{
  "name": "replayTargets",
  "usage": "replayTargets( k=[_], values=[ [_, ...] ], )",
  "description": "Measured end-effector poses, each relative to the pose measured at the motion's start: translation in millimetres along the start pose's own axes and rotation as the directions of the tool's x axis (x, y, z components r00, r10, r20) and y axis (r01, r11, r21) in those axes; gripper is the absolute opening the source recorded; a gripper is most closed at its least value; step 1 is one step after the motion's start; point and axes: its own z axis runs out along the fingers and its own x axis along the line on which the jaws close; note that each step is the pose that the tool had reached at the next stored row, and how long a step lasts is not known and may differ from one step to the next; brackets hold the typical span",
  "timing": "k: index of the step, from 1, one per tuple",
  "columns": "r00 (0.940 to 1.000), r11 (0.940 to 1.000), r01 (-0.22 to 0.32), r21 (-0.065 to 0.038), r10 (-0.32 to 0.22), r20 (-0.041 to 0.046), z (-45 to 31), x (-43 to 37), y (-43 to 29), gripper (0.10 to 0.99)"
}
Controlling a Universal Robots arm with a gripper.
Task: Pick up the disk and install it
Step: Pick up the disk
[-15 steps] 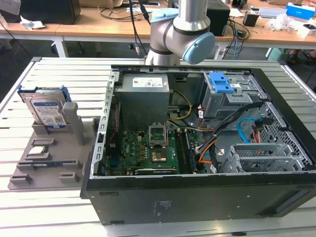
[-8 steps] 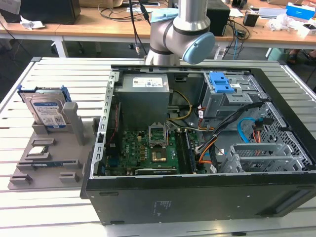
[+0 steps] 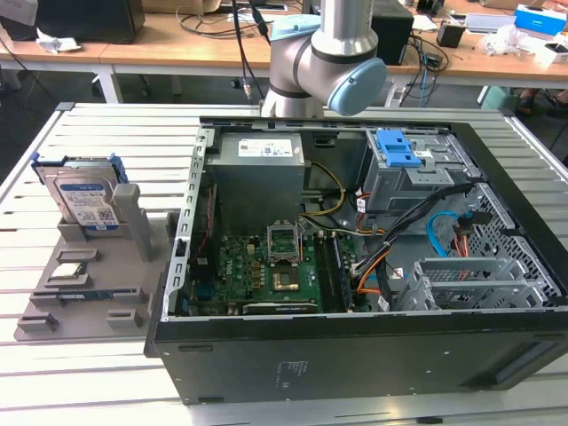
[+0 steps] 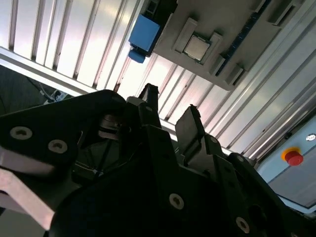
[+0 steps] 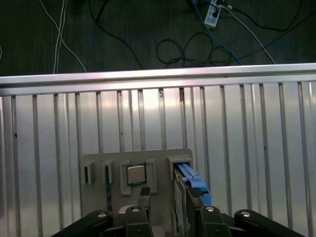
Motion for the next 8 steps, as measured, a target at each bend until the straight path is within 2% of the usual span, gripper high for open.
replayTargets(
  k=[5, 8],
  values=[
    [1.0, 1.0, 0.0, 0.0, 0.0, 0.0, 0.2, -10.1, -0.9, 0.42],
    [1.0, 1.0, 0.001, 0.0, -0.001, -0.0029, 0.4, -20.0, -3.2, 0.42]
  ],
)
